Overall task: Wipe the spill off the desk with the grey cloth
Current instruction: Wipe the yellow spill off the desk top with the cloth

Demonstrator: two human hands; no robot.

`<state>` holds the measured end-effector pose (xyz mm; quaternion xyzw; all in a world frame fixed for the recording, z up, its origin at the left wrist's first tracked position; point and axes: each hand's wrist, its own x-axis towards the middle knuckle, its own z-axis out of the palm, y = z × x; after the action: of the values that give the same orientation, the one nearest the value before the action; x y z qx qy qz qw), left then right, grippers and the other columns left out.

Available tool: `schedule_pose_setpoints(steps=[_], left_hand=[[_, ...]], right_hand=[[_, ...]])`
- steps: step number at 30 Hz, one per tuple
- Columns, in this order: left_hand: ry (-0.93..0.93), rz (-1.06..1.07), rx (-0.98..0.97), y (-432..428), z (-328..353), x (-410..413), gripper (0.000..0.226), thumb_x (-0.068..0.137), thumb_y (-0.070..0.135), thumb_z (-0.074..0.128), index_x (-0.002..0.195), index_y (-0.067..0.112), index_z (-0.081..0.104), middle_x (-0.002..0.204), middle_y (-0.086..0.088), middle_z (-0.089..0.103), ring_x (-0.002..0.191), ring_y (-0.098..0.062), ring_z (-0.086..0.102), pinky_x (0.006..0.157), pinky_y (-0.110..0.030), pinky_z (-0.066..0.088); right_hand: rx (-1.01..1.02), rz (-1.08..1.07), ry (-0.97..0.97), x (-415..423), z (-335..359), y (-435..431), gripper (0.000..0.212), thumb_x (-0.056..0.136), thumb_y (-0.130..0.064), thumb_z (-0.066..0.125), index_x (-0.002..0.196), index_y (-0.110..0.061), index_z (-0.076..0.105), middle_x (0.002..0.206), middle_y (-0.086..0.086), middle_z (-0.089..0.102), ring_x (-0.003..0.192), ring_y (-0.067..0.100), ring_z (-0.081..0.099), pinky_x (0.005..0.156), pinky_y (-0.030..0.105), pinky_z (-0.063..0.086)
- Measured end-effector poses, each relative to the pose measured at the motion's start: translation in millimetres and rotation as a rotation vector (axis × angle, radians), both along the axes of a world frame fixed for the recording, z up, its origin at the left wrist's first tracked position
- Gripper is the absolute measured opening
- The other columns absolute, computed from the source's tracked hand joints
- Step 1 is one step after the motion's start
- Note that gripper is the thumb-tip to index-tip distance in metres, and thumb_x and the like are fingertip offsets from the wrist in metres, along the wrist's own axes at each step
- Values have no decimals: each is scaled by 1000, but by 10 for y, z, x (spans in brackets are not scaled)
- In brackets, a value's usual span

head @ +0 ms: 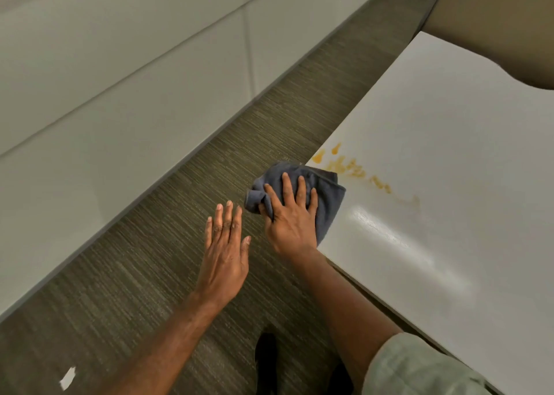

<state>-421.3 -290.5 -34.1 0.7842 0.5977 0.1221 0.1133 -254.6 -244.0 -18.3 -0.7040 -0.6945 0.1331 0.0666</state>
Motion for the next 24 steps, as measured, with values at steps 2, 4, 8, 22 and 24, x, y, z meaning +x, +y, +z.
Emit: schedule_pose_setpoints(steps=[2, 4, 8, 22, 24], left_hand=[[-4, 8, 6, 12, 11, -22, 65, 108, 36, 24, 161, 0, 22, 171, -19, 14, 161, -33, 6, 129, -57, 17], [-4, -4, 18, 31, 15, -26, 64, 108, 34, 23, 162, 1, 20, 172, -18, 13, 161, -33, 6, 128, -57, 17], [12, -36, 38, 72, -1, 17, 63, 109, 35, 26, 163, 5, 20, 173, -15, 13, 161, -32, 6, 129, -55, 16], [-30, -68, 7, 81, 3, 70, 63, 110, 40, 23, 164, 9, 20, 173, -9, 10, 162, -26, -1, 131, -51, 8], [-12, -81, 19, 70, -21, 89, 65, 109, 43, 26, 164, 8, 21, 173, -10, 11, 162, -27, 0, 131, -51, 9]], right_hand=[[19, 69, -8, 21, -3, -169, 63, 103, -47, 35, 161, -37, 13, 171, 1, -5, 156, 31, -15, 125, 57, -6], [20, 111, -6, 87, -13, -355, 66, 103, -45, 37, 161, -38, 5, 170, -2, -12, 155, 28, -19, 125, 54, -10], [-9, 52, 15, 336, -17, -645, 68, 100, -47, 30, 161, -39, 0, 168, -7, -18, 154, 21, -24, 125, 51, -11], [-48, -68, 23, 178, 74, -26, 61, 104, -57, 18, 161, -36, 9, 171, 0, -7, 156, 29, -17, 125, 54, -11], [-43, -2, 28, 237, 81, -174, 63, 104, -55, 23, 162, -37, 6, 171, -1, -10, 156, 28, -20, 125, 54, -9]])
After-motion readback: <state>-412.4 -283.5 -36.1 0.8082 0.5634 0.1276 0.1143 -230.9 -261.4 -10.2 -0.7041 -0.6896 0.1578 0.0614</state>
